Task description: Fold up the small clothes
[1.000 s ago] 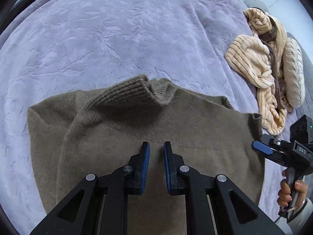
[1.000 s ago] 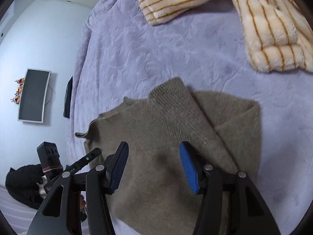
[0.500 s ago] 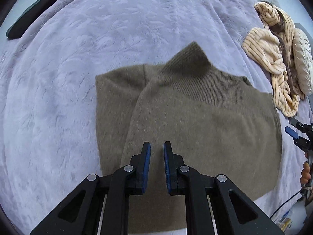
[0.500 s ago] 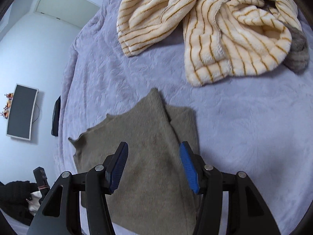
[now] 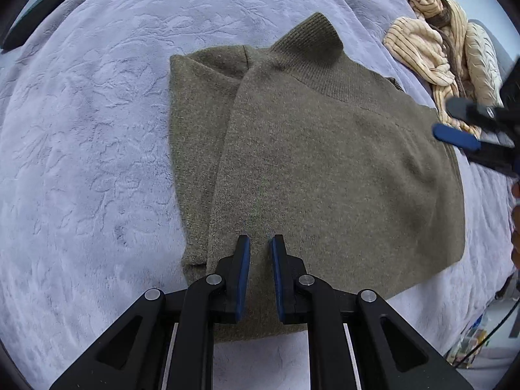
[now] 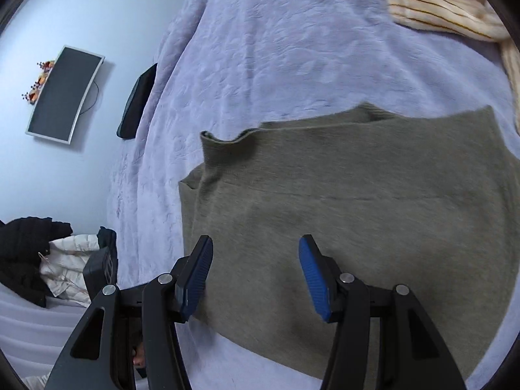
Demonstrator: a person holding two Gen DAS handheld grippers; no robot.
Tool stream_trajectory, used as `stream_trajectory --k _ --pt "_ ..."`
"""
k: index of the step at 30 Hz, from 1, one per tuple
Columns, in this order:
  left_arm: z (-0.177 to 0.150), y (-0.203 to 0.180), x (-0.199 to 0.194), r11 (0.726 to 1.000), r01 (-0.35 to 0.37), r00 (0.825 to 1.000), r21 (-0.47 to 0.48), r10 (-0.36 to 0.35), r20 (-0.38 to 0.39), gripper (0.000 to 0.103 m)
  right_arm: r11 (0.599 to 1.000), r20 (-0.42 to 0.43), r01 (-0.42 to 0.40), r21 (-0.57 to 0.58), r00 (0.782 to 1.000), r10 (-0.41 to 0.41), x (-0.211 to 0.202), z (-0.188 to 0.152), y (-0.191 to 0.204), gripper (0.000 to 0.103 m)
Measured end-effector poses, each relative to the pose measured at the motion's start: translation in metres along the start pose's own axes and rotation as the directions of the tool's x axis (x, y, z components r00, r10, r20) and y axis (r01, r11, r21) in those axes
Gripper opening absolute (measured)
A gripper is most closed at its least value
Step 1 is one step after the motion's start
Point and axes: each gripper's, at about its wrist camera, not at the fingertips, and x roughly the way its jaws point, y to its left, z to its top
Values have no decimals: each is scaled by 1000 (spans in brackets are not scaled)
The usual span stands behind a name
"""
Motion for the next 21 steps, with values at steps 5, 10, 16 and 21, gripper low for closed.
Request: stream_trajectory --k 5,10,16,21 --pt "-4 9 5 990 134 990 55 -131 -44 15 999 -35 48 -13 998 -48 70 43 56 59" --pt "-23 25 6 977 209 976 47 -205 -67 15 997 -14 70 36 997 -70 119 76 67 59" --pt "-38 44 -8 955 293 955 39 -290 -65 15 1000 -9 15 14 1000 -15 97 50 84 59" --pt "-41 49 -6 930 358 931 78 -349 -111 15 986 -84 -94 141 991 107 70 -42 54 59"
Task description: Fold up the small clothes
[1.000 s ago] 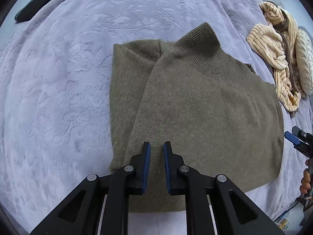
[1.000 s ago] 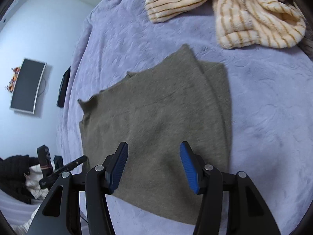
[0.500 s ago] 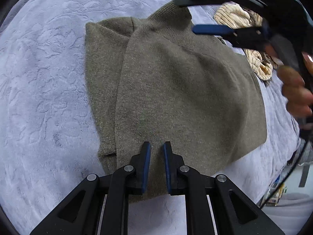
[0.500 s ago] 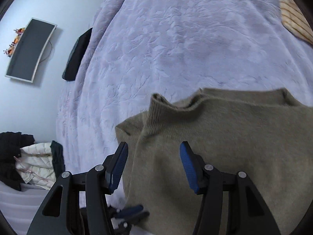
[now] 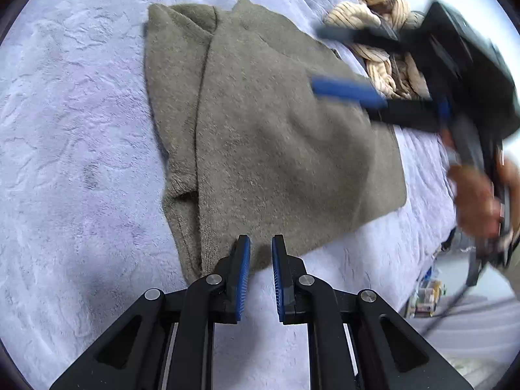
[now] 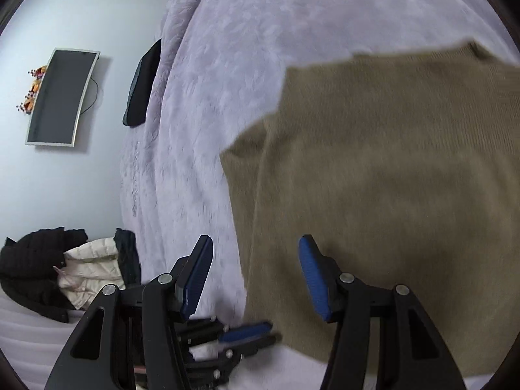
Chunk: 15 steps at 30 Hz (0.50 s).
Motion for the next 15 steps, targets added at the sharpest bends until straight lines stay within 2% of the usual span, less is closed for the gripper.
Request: stream_trajectory --k 2,6,10,12,15 --pt "-1 2 2 1000 19 1000 16 -18 -25 15 998 -20 -13 68 1000 14 -7 -40 -24 59" --pt "8 1 9 998 61 997 9 -60 -49 15 984 -24 -48 171 998 53 -14 -88 -56 59" --pt "17 2 23 996 77 994 -40 -80 -79 15 970 -2 -69 231 997 71 -17 -107 -72 59" --pt "16 0 27 997 61 994 -56 -65 -86 15 969 4 -71 235 997 72 -19 -112 -73 59" --pt "11 -13 12 1000 18 999 -8 -18 -42 15 973 13 -75 217 997 74 -27 -118 -69 59"
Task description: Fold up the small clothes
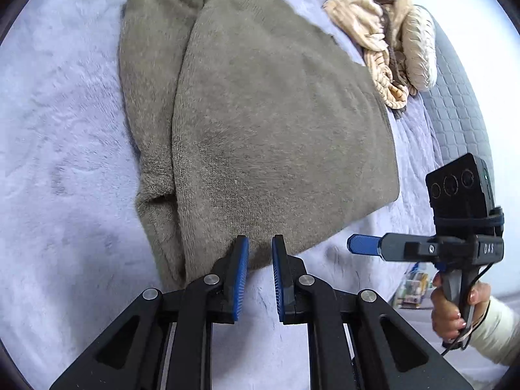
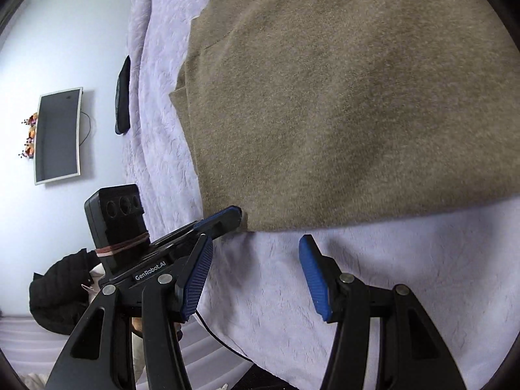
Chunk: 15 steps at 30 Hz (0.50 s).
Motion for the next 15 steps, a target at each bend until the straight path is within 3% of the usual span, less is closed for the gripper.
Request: stream_trajectory --k 2,3,4,6,10,15 --pt "-10 -8 -18 995 -88 994 39 85 71 15 1000 6 3 -18 1000 -3 -6 -7 2 60" --pt "-14 -10 -24 991 -126 988 44 121 95 42 1000 9 6 -26 1000 -6 -8 -10 2 62" --pt "-18 -10 -31 987 -155 982 34 150 119 96 999 11 7 -34 1000 -6 -9 -12 3 65" --pt "-27 -3 -44 978 -208 961 -19 208 182 102 999 11 12 -51 1000 -12 -9 -17 3 69" --pt "-28 14 -40 982 -167 974 -87 178 137 102 996 -4 44 -73 999 -44 -6 -25 4 69" --pt "-13 3 -30 989 -145 977 -22 147 153 102 996 -18 44 -74 999 -45 -4 -33 4 69"
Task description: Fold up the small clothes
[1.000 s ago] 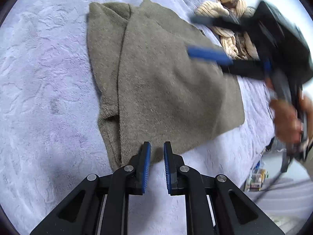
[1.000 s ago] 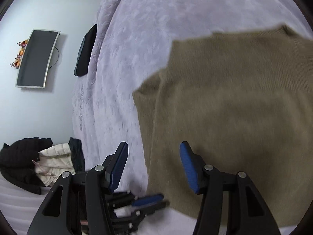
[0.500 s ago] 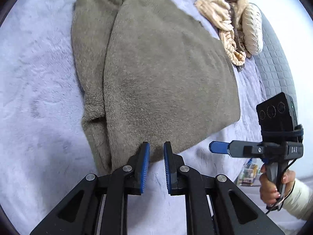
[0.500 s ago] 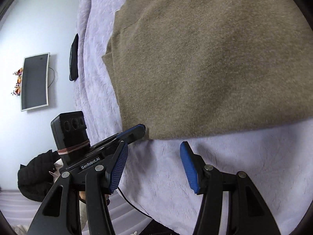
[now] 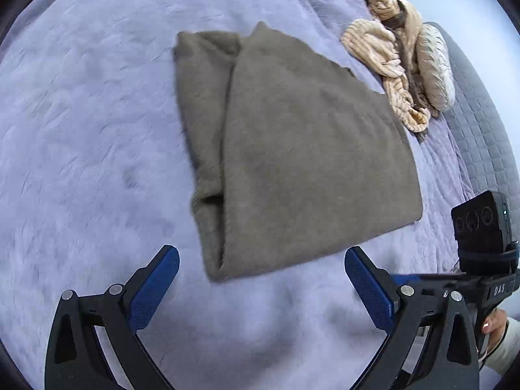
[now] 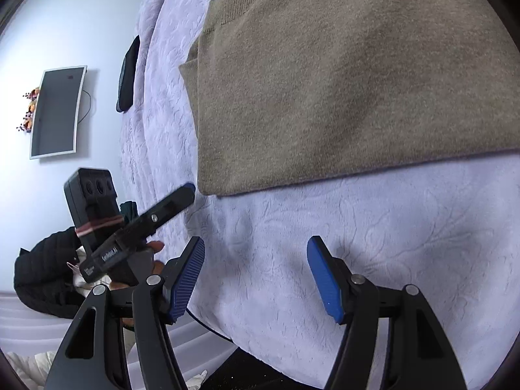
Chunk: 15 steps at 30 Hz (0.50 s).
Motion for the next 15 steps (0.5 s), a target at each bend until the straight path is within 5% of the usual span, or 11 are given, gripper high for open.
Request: stream_trajectory --k 4,6,9,11,13,15 --pt "13 -8 16 999 40 999 26 -39 -18 101 1000 1 3 14 1000 -3 -3 -5 -5 69" --pt "16 -6 26 998 57 997 32 -56 -45 87 1000 3 6 12 1000 -6 -5 -8 -6 69" --pt "18 -5 32 997 72 996 37 -70 -60 83 1000 5 10 6 1000 -10 -6 -9 -3 69" --pt "20 -6 35 995 96 993 28 -94 -69 58 1000 5 11 7 1000 -11 -5 -9 -2 69" --pt "22 -6 39 995 103 991 8 -102 -85 11 1000 6 14 8 1000 -14 -6 -10 -4 69" --pt "22 -6 33 994 108 991 3 -108 -76 6 1000 8 17 6 1000 -17 -8 -10 -2 69"
